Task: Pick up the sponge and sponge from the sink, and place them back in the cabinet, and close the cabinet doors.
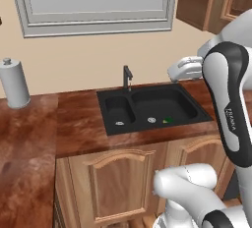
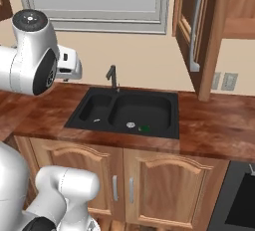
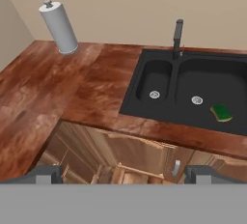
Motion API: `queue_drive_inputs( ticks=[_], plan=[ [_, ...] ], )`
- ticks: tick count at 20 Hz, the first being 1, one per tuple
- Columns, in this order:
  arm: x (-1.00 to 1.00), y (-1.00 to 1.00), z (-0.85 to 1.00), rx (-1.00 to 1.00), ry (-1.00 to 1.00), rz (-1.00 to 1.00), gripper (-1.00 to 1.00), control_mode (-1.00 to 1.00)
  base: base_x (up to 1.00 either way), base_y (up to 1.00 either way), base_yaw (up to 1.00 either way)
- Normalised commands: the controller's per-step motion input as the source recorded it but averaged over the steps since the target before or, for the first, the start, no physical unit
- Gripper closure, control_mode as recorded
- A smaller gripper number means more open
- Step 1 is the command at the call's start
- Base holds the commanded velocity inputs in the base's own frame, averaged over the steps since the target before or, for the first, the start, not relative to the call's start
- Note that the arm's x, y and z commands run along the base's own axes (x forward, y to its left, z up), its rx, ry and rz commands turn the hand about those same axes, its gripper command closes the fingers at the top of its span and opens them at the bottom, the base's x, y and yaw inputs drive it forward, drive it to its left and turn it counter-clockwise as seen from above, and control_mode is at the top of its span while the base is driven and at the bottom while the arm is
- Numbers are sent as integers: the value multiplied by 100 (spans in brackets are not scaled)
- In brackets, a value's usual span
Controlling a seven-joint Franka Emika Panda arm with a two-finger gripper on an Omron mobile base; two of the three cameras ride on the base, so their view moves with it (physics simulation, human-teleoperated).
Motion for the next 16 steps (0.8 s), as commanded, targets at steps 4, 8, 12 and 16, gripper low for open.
queue_drive_inputs(
  ticks=[4, 8, 12, 16],
  plan=[
    [0, 0, 0, 0, 0, 0, -100, 100, 42, 3, 0],
    [0, 0, 0, 0, 0, 0, -100, 100, 45, 0, 0],
    [0, 0, 0, 0, 0, 0, -100, 100, 42, 0, 0],
    [0, 0, 0, 0, 0, 0, -100, 100, 42, 0, 0]
  ],
)
